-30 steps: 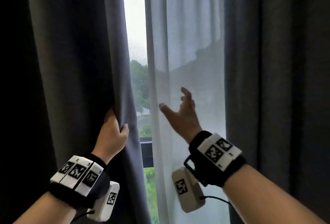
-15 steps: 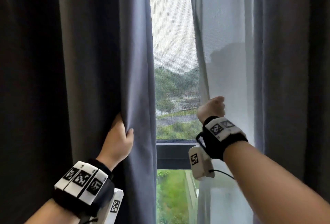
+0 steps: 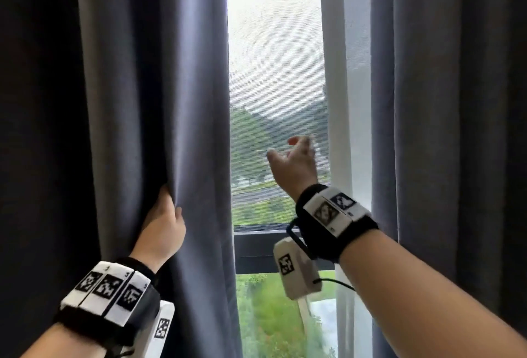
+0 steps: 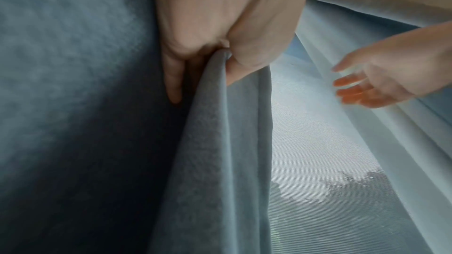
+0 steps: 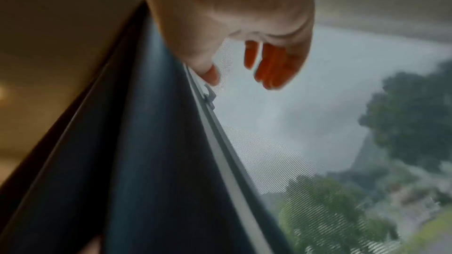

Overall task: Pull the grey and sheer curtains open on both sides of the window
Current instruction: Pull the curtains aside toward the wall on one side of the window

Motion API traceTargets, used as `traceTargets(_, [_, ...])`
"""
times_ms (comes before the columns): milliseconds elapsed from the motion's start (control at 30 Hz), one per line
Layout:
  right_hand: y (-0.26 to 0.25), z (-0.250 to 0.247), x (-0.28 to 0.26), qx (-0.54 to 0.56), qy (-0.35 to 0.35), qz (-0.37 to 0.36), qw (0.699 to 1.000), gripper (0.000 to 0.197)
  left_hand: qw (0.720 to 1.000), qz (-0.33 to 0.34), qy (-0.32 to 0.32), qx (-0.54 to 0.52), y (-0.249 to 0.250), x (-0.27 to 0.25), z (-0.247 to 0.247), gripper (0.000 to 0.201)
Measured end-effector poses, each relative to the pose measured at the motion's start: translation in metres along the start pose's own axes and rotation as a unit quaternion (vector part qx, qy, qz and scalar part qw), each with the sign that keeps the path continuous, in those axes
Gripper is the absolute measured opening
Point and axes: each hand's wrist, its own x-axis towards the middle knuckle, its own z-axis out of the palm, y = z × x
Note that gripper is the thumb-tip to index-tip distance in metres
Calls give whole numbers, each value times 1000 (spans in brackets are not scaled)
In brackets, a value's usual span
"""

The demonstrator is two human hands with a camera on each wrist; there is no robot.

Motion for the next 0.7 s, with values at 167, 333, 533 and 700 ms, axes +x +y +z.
traceTargets(167, [-38,50,15,105,-110,55,987,90,1000,-13,-7,-25,-26,1,-25,46])
traceTargets(333, [-78,84,23,190,-141,54,970,107,998,4,19,-63,-44,-15,-55,28])
traceTargets(533, [-100,112,23,253,-226,67,938,116,998,12,59,-15,-67,-19,-89,19])
traceTargets(700, [-116,132,20,271,-322,25,907,114,997,-45,66,-16,-79,-21,-107,18])
